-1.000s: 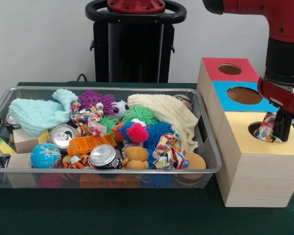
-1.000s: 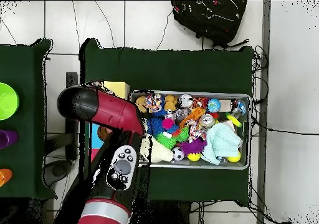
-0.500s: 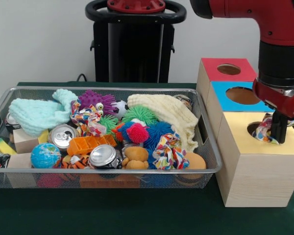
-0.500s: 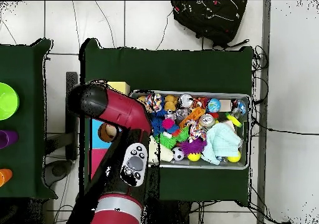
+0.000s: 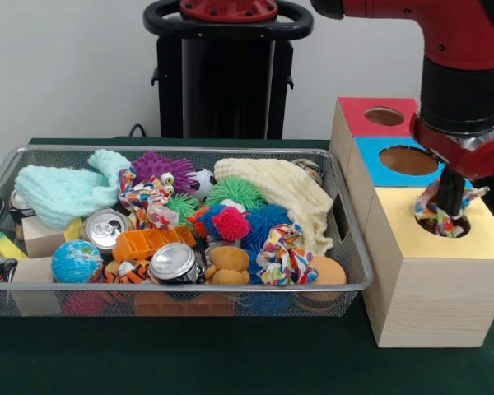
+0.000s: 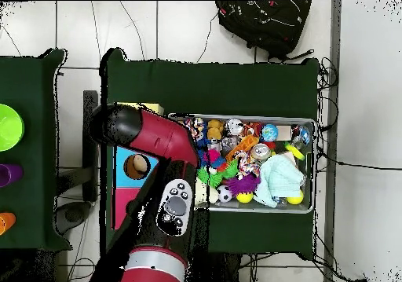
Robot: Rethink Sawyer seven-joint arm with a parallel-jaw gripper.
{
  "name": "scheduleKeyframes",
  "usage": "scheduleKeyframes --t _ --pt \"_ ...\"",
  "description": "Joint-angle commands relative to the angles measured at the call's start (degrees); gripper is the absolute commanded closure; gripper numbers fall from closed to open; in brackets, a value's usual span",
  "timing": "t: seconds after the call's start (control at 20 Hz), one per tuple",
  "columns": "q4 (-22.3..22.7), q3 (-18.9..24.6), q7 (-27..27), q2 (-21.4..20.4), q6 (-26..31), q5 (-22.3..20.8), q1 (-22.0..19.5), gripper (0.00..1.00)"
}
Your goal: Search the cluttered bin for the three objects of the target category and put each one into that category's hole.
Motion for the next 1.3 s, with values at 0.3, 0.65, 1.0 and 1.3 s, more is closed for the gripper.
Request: scheduleKeyframes --t 0.3,0.65,1.0,1.3 --pt "-15.34 -1.44 3.81 3.27 24.8 -10.17 -8.71 1.0" --pt "-22.02 -1.27 10.67 13.04 15.88 -9.59 -7.73 1.0" --pt "-18.47 -4.96 9.2 -0.08 32.76 -10.1 -6.35 1.0" --pt "-23.01 -6.79 3.16 -4.58 41.93 -12.68 -9.42 1.0"
